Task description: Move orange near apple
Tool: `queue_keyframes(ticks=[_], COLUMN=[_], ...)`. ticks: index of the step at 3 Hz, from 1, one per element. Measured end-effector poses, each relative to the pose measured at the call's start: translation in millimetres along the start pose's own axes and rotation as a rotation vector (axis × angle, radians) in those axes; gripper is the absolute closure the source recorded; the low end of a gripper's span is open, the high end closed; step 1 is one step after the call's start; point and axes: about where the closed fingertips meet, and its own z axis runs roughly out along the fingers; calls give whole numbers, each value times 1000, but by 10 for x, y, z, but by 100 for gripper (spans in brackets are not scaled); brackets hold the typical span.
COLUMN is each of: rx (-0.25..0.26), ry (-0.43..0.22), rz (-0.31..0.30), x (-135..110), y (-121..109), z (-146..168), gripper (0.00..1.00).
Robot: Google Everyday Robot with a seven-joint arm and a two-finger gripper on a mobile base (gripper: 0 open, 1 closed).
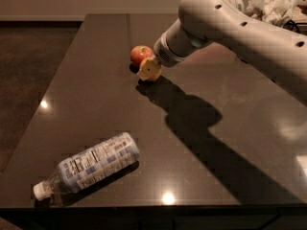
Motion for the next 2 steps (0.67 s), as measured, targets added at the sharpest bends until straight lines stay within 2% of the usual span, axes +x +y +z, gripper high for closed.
queue_keyframes(ticks=[1,2], rx=[12,19], ry=[-1,6], rz=[3,-3], x=[30,71], y=[-21,-27], z=[39,63], gripper=[59,28])
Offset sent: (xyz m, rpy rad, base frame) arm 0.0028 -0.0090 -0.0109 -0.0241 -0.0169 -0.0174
